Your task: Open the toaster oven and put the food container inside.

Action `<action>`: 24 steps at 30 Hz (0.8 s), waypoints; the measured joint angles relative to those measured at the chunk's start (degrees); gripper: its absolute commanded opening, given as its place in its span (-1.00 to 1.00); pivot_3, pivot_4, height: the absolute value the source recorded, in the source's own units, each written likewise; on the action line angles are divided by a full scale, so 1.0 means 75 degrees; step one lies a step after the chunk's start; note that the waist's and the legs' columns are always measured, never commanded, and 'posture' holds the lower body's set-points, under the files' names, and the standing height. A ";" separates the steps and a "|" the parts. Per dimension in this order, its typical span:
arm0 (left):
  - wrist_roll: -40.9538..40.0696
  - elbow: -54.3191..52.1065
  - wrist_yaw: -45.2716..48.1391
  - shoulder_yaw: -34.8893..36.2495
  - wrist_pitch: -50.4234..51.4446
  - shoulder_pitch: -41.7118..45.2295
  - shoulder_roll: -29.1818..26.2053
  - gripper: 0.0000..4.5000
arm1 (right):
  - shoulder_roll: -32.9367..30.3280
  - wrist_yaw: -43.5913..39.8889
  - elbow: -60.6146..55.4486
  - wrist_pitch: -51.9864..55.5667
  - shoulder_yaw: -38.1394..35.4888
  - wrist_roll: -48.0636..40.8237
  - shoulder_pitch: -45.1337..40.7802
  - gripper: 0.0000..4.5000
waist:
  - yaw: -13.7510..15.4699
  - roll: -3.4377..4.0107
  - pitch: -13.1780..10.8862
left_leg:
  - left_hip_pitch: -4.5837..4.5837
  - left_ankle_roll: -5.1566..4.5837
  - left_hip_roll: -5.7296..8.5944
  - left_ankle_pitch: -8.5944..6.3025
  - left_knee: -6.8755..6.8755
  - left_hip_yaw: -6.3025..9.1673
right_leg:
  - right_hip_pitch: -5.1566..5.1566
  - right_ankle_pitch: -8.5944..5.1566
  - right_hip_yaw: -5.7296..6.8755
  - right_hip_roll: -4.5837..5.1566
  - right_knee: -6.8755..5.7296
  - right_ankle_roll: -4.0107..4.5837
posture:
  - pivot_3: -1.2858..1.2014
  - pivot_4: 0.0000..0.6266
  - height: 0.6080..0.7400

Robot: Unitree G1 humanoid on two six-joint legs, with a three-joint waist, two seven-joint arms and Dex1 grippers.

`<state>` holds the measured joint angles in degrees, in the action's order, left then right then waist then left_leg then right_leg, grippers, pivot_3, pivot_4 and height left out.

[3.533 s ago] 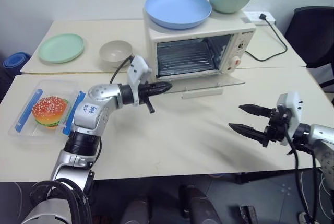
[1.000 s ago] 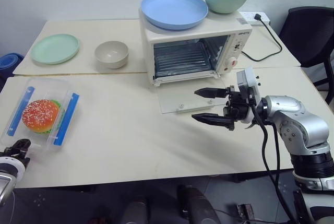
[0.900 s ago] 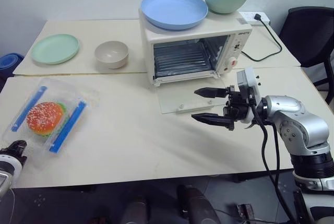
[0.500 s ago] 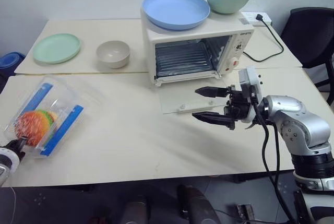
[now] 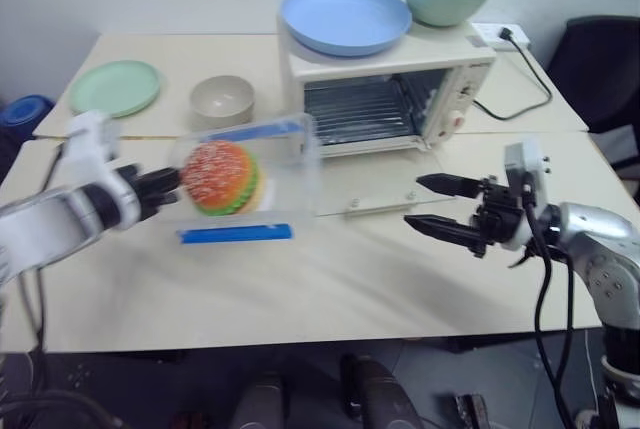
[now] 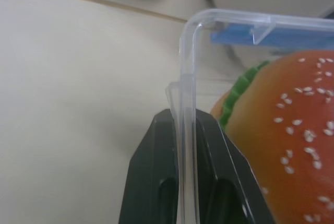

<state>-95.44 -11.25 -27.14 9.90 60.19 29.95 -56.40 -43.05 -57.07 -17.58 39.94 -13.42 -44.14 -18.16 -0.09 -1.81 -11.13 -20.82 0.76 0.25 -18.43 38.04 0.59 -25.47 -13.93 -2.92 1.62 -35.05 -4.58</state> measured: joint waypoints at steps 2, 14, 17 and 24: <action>0.0474 0.0374 0.0064 -0.0724 0.0267 0.1002 0.0555 -0.96 | -0.0045 0.0098 -0.0142 0.0000 -0.0159 -0.0036 0.0150 1.00 | 0.0019 0.0000 0.0000 | -0.0006 0.0001 -0.0003 0.0005 0.0004 0.0001 | -0.0002 0.0006 0.0004 -0.0001 -0.0001 -0.0010 | 0.03 -0.52 1.00; 0.4354 0.3019 0.1543 -0.2455 0.0960 0.3703 0.3415 -0.96 | -0.0180 0.0677 -0.0669 0.0001 -0.1136 -0.0189 0.1233 1.00 | 0.0008 0.0001 0.0000 | -0.0033 0.0025 0.0003 0.0025 0.0011 -0.0009 | -0.0020 0.0013 -0.0006 -0.0006 0.0016 -0.0024 | 0.03 -0.52 1.00; 0.5066 0.3439 0.1886 -0.2417 0.0879 0.3980 0.3870 -0.57 | -0.0178 0.0822 -0.0702 -0.0012 -0.1278 -0.0205 0.1380 1.00 | 0.0013 0.0001 0.0001 | -0.0031 0.0009 0.0007 0.0029 0.0011 -0.0005 | -0.0017 0.0016 -0.0009 -0.0009 0.0008 -0.0028 | 0.03 -0.52 1.00; 0.6175 0.3704 0.2880 -0.1966 0.0673 0.4140 0.4488 0.20 | -0.0167 0.1139 -0.0754 -0.0185 -0.1282 -0.0193 0.1501 1.00 | -0.0002 0.0002 0.0001 | -0.0031 0.0005 0.0001 0.0032 0.0010 -0.0006 | -0.0019 0.0020 -0.0026 -0.0009 0.0005 -0.0034 | 0.03 -0.52 1.00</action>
<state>-49.13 16.53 -5.54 -4.84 65.23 61.00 -22.74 -44.31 -48.53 -23.23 38.55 -23.03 -45.59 -6.90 -0.11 -1.80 -11.12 -21.06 0.80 0.27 -18.19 38.12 0.55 -25.62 -13.78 -3.12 1.55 -35.02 -4.84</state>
